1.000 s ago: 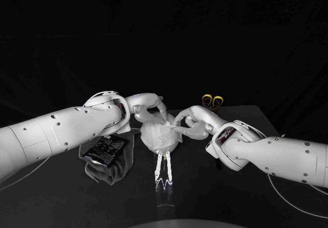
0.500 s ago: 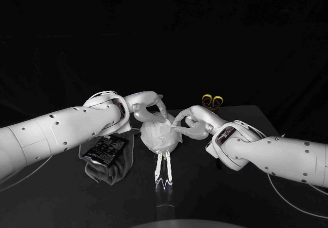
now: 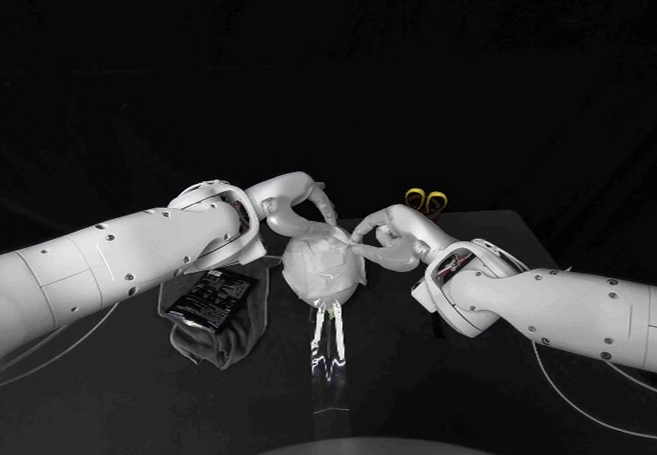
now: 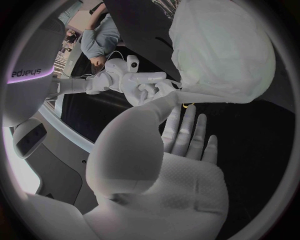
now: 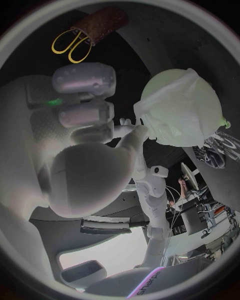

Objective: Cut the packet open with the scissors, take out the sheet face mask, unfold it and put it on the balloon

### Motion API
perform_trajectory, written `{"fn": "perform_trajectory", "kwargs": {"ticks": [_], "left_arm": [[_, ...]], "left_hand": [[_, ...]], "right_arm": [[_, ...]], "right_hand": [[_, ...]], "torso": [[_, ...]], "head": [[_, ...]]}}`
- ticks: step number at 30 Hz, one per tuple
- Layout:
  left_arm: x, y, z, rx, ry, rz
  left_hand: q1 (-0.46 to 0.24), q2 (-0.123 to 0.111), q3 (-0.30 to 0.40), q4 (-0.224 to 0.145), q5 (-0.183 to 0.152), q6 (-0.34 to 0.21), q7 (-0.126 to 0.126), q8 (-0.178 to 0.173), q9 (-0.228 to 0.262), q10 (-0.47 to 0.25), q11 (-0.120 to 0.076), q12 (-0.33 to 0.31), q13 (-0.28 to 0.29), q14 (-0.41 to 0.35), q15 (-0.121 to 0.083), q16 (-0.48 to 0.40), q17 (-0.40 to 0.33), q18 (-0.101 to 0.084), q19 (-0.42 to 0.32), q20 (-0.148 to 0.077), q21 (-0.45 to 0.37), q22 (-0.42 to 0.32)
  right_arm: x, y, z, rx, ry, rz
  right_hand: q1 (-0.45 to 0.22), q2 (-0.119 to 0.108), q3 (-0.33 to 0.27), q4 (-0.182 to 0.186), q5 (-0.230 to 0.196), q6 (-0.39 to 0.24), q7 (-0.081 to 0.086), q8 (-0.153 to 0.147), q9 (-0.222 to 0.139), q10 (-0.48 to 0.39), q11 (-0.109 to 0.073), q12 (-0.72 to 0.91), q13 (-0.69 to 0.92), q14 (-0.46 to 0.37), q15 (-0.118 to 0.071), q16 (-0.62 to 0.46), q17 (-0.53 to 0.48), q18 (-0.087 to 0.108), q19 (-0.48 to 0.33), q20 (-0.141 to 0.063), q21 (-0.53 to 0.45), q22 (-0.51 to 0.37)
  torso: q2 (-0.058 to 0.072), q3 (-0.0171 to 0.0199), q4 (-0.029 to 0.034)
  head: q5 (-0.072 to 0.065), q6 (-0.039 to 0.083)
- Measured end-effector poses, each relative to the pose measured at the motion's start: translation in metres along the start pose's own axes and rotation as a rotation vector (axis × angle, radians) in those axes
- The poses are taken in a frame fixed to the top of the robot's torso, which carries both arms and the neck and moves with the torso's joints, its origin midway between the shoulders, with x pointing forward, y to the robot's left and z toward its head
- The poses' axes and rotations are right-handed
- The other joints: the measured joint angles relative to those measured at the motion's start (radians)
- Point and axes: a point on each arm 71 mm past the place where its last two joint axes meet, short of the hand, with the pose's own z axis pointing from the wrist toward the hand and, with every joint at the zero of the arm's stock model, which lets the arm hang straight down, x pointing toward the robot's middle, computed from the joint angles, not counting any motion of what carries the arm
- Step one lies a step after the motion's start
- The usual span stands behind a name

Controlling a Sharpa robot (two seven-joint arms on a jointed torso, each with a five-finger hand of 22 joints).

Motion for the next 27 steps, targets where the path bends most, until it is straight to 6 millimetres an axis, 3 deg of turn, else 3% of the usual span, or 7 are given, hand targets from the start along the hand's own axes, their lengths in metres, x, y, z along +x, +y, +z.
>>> {"fn": "perform_trajectory", "kwargs": {"ticks": [27], "left_arm": [[-0.014,0.017,0.01,-0.081,-0.083,-0.069]], "left_hand": [[-0.033,-0.012,0.018,-0.004,0.0,-0.004,0.004,0.011,0.014,0.003,-0.003,-0.009,0.0,0.0,0.0,-0.01,-0.003,-0.001,0.011,0.004,0.004,0.001]], "right_arm": [[-0.017,0.0,0.021,0.08,-0.053,0.062]], "right_hand": [[0.0,0.0,0.003,-0.003,0.0,0.0,-0.004,0.001,0.001,0.0,0.0,-0.002,0.0,0.001,-0.001,0.0,0.0,0.0,-0.002,-0.001,-0.003,0.0]], "torso": [[0.0,-0.0005,0.0]], "head": [[0.001,-0.004]]}}
